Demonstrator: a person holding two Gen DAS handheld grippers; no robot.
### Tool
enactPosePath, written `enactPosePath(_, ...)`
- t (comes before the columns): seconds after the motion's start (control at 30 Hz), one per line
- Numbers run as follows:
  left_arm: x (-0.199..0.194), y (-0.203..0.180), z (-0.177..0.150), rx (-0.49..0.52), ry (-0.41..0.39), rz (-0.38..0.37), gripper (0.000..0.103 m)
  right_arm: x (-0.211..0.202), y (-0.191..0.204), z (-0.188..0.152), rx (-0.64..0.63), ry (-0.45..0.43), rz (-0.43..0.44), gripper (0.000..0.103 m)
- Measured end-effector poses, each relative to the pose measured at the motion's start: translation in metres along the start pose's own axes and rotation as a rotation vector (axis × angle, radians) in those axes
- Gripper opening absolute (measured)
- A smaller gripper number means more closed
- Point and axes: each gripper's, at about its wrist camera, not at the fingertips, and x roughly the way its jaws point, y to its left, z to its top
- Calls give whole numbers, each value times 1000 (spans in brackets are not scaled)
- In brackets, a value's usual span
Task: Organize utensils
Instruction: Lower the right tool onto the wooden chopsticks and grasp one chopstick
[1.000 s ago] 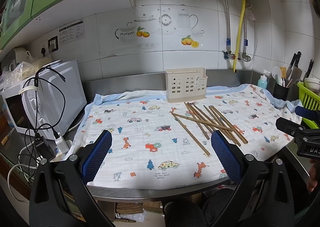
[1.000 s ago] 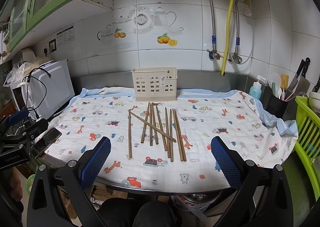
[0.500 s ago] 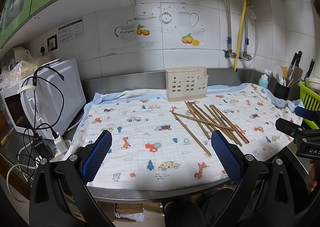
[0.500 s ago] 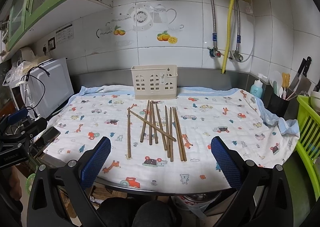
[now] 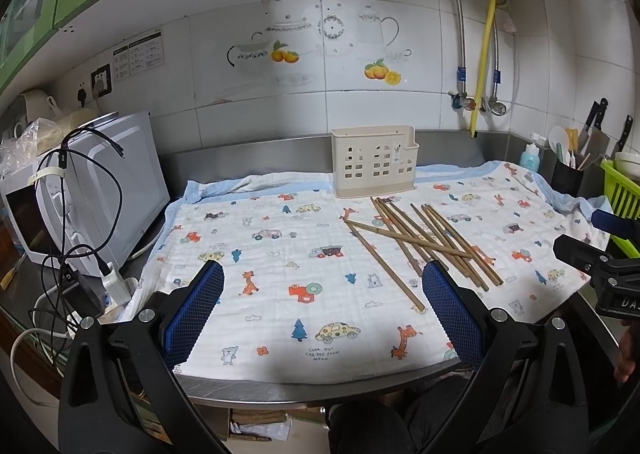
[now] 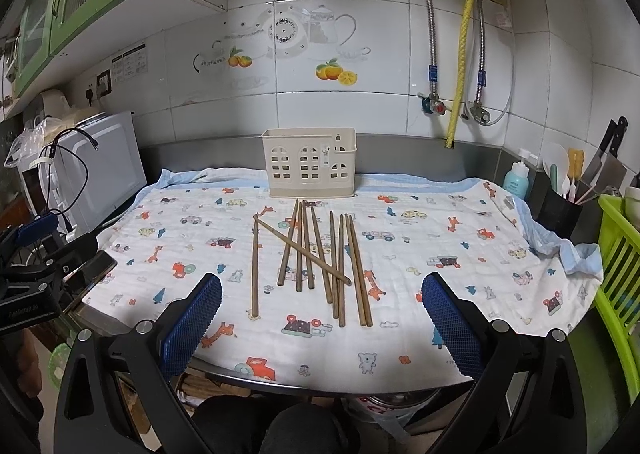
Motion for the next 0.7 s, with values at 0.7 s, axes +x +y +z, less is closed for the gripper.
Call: enactPosePath(0.7,42,-2,-2,-15,85,8,98,51,-33,-3,-45,51,170,97)
